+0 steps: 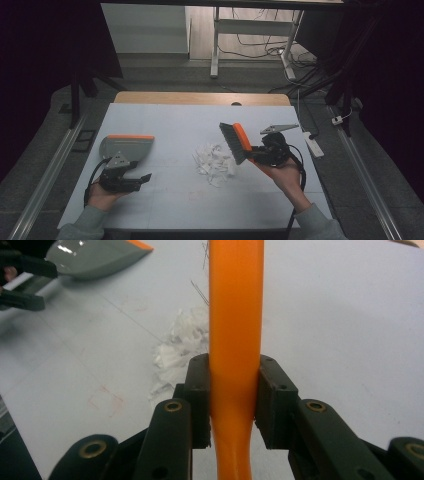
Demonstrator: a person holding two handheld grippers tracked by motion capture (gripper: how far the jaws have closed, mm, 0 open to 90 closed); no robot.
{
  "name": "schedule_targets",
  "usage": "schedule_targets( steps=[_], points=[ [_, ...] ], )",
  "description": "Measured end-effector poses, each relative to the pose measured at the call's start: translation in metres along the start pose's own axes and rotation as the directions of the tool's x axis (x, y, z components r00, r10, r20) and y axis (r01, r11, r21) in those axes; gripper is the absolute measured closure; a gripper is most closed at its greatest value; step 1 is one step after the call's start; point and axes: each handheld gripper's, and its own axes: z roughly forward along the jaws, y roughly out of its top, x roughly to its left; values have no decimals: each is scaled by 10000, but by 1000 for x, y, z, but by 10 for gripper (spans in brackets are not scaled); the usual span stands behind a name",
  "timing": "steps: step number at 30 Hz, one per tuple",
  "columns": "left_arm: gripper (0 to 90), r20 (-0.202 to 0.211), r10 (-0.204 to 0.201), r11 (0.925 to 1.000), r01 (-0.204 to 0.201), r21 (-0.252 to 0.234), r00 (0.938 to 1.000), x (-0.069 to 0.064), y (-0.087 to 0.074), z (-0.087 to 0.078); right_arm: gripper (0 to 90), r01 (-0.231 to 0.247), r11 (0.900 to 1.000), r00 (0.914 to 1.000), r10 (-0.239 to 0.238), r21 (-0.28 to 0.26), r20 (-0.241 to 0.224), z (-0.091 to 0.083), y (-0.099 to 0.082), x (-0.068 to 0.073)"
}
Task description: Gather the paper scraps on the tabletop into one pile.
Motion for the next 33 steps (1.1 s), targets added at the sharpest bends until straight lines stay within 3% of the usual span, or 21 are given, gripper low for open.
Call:
schedule_targets(
  steps=[6,13,26,33],
  points=[
    [271,-6,-43,10000,43,-18,10000,1,-1,-1,704,251,9994,9996,-248,241,-130,14,2,3],
    [271,4,-10,10000,10,-28,10000,0,-1,-1,704,302,9995,9995,-302,100,-78,11,-5,-2],
    [271,-59,-2,10000,1,-95,10000,-1,0,-2,705,-13,9990,9985,37,-449,550,-7,-52,-35],
    [271,-100,13,9999,-15,-123,9999,-2,0,-3,705,-32,9984,9969,77,-572,786,-17,-77,-45]
  ],
)
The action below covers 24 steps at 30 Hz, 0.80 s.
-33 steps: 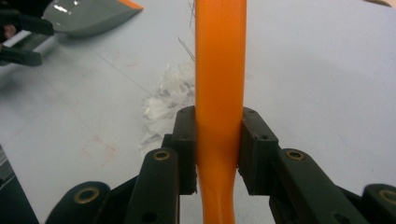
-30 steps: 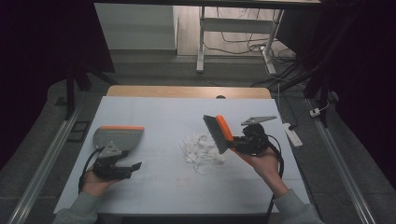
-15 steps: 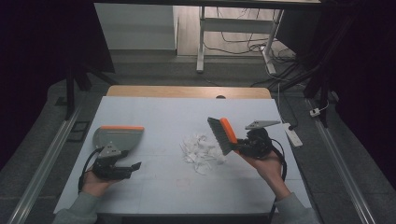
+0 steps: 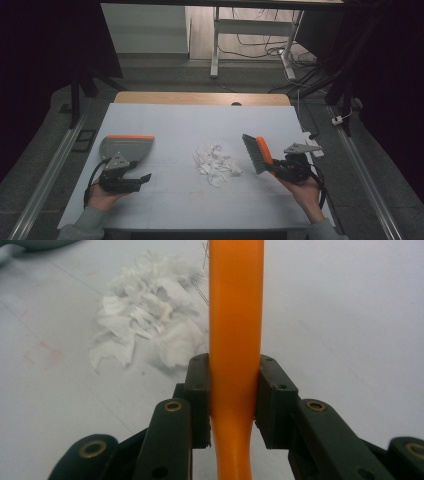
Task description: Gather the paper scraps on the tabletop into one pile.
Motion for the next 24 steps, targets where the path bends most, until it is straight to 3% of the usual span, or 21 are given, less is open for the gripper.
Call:
schedule_targets(
  steps=[9,24],
  points=[
    [271,-37,32,10000,-32,-24,10000,-1,0,0,705,82,9999,9995,-79,-81,304,-6,-18,-10],
    [271,-34,28,10000,-28,-60,10000,-1,0,-1,704,225,9997,9990,-220,-136,385,-7,-19,-11]
  ],
)
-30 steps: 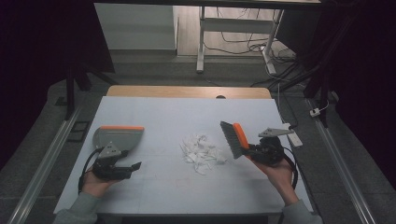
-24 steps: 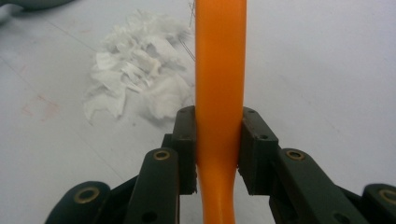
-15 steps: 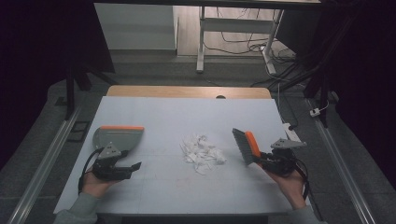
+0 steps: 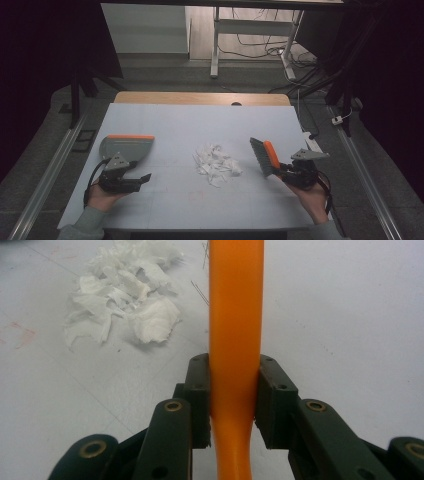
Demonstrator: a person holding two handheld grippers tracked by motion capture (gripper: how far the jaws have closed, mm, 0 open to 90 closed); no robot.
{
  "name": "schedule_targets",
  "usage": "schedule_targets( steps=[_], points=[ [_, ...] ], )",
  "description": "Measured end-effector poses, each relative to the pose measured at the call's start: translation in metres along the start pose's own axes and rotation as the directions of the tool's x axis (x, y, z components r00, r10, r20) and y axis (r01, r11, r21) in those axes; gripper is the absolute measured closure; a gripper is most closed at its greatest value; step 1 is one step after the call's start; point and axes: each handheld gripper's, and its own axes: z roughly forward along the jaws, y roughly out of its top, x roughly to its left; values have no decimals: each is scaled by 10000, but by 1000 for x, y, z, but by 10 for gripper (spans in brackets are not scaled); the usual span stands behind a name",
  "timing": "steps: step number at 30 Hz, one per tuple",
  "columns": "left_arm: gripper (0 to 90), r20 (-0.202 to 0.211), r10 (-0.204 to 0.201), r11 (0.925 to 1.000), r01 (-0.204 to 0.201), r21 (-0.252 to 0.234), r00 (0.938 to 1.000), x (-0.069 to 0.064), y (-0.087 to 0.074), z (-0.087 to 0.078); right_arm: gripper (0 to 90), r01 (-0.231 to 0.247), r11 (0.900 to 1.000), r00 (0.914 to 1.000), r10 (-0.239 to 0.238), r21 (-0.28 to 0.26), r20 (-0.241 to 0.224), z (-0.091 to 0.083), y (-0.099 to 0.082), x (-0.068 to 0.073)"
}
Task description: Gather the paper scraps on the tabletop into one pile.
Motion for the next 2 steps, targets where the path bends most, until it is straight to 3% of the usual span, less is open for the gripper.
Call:
schedule_targets(
  steps=[2],
  points=[
    [270,3,-5,10000,5,-4,10000,0,0,0,704,52,10000,10000,-52,-24,1,0,0,0]
  ],
)
